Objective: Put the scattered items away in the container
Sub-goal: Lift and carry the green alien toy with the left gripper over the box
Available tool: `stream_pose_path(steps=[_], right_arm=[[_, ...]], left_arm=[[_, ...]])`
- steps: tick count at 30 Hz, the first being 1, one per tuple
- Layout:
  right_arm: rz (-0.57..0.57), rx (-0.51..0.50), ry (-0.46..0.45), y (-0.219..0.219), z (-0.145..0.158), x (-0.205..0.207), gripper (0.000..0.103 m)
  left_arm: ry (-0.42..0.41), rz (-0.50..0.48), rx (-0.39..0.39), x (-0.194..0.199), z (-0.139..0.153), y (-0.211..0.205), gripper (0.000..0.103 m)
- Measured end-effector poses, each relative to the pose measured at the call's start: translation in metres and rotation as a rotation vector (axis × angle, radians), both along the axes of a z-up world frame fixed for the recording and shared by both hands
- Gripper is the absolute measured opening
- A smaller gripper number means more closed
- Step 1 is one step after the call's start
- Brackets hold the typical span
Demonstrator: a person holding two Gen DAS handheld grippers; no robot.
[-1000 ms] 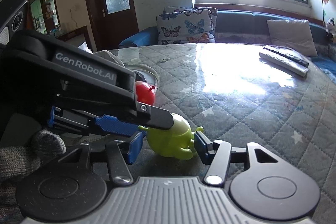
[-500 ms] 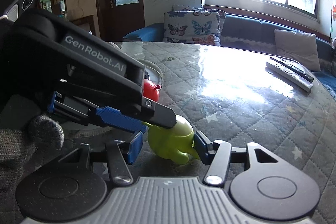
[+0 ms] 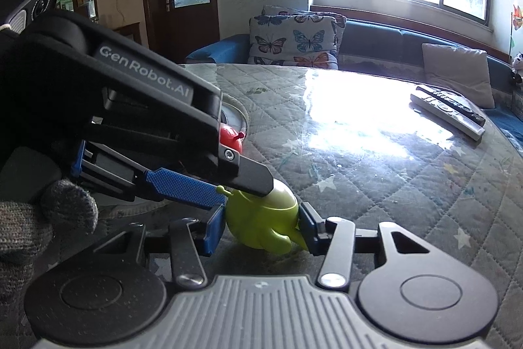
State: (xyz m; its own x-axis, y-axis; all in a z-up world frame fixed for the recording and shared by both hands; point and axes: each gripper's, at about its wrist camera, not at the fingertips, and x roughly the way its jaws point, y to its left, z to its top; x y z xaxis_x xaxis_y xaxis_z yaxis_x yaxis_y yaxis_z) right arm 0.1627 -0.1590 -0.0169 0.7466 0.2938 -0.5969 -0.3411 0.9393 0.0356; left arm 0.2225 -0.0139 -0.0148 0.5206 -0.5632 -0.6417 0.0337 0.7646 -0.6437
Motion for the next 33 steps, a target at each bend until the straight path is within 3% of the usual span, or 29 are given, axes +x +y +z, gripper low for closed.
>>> stream_pose_path(steps=[15,18,23,33], right_arm=[[0.031,0.044,0.008,0.014,0.001,-0.036,0.049],[0.049,0.053,0.011,0.021,0.002,-0.044,0.049],[0.09,0.062,0.011,0.039,0.006,-0.053,0.049],[0.193,0.049,-0.052,0.092,0.028,-0.068,0.049]], left_arm=[[-0.03,0.049,0.015,-0.042,0.004,0.015,0.04],[-0.065,0.068,0.033,-0.056,0.009,0.023,0.032],[-0.109,0.097,0.064,-0.077,0.015,0.039,0.032],[-0.168,0.199,0.027,-0.106,0.038,0.096,0.028]])
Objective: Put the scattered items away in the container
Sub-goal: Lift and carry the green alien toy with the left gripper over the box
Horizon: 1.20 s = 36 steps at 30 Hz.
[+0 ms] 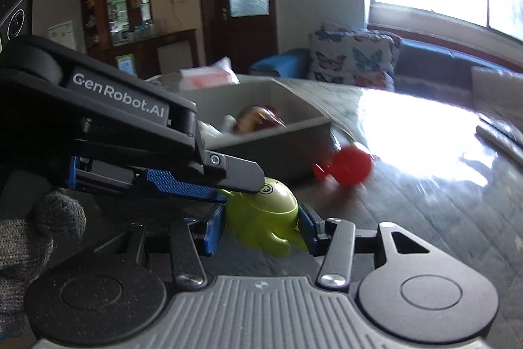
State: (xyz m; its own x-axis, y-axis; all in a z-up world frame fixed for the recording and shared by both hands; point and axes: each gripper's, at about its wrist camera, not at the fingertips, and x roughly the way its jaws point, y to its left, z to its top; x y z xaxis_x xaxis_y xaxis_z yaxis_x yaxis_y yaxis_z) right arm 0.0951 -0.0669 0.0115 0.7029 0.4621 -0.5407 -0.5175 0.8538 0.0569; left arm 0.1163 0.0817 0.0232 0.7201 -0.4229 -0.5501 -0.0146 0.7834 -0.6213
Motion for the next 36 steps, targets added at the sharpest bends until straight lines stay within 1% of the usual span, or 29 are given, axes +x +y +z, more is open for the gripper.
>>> stream_pose_path(steps=[6,11,17,22,28,36], right_arm=[[0.074,-0.005,-0.068,0.035,0.024,-0.001,0.049],[0.13,0.016,-0.088,0.063,0.037,0.007,0.049],[0.188,0.047,-0.024,0.095,0.036,0.031,0.049],[0.229,0.044,0.042,0.116,0.028,0.045,0.049],[0.248,0.039,0.106,0.128,0.013,0.054,0.049],[0.258,-0.005,0.154,0.138,0.001,0.066,0.049]], left_arm=[[-0.058,0.063,0.0,-0.009,0.025,0.035,0.028],[-0.093,0.115,0.016,-0.01,0.039,0.064,0.028],[-0.072,0.174,0.053,-0.002,0.038,0.093,0.029],[-0.032,0.2,0.073,0.005,0.027,0.11,0.028],[0.011,0.198,0.09,0.015,0.016,0.12,0.029],[0.061,0.18,0.181,0.032,0.01,0.118,0.029]])
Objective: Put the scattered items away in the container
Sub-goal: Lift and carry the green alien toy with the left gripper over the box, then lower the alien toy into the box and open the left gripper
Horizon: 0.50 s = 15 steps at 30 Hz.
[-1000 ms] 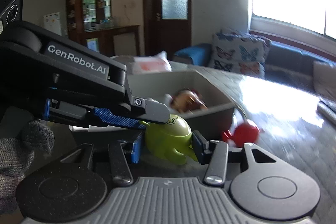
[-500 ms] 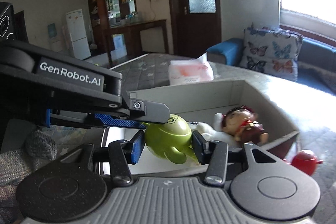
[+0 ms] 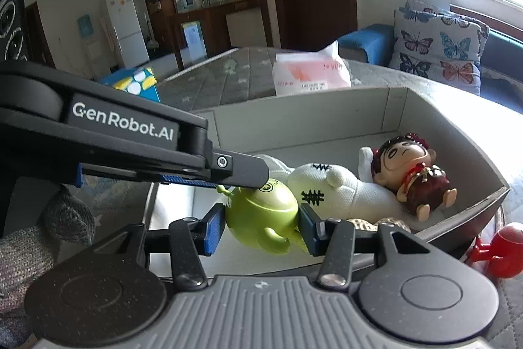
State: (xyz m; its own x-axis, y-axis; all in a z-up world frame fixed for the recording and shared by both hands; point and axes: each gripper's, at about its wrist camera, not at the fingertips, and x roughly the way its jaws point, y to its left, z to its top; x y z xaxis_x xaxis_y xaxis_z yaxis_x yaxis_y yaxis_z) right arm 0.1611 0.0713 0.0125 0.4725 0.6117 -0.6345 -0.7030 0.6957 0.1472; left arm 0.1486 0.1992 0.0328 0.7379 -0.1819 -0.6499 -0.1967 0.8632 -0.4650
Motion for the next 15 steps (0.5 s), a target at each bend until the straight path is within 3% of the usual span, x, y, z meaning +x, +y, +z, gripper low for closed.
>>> stream_pose_path(steps=[15], right_arm=[[0.028,-0.139,-0.061,0.02,-0.007,-0.005,0.049]], left_arm=[[0.034,0.015,0.05,0.004,-0.006,0.002,0.029]])
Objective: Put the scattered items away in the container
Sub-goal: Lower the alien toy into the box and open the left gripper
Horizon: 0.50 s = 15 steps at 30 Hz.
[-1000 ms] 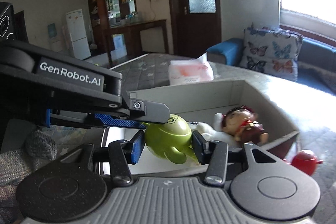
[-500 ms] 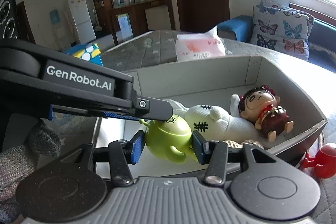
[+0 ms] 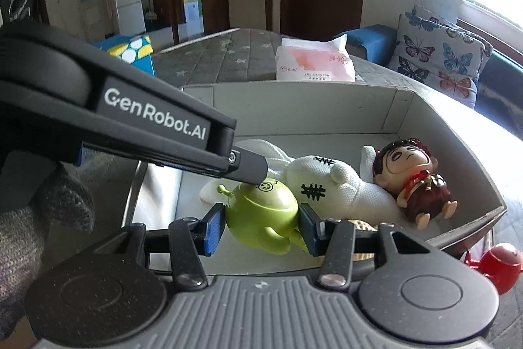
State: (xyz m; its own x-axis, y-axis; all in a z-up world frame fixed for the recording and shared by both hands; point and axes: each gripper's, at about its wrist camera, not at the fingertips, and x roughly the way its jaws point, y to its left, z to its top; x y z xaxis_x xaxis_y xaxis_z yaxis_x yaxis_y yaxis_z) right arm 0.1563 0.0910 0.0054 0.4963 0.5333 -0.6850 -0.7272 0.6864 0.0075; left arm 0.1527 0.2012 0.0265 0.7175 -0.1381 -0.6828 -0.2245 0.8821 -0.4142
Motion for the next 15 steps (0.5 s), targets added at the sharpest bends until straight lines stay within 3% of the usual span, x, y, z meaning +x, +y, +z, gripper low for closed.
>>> stream_pose_path(steps=[15], right_arm=[[0.005,-0.047,-0.004,0.0056,-0.0016,-0.0003,0.049]], left_arm=[[-0.004,0.011,0.033,-0.0043,0.0023,-0.0012,0.029]])
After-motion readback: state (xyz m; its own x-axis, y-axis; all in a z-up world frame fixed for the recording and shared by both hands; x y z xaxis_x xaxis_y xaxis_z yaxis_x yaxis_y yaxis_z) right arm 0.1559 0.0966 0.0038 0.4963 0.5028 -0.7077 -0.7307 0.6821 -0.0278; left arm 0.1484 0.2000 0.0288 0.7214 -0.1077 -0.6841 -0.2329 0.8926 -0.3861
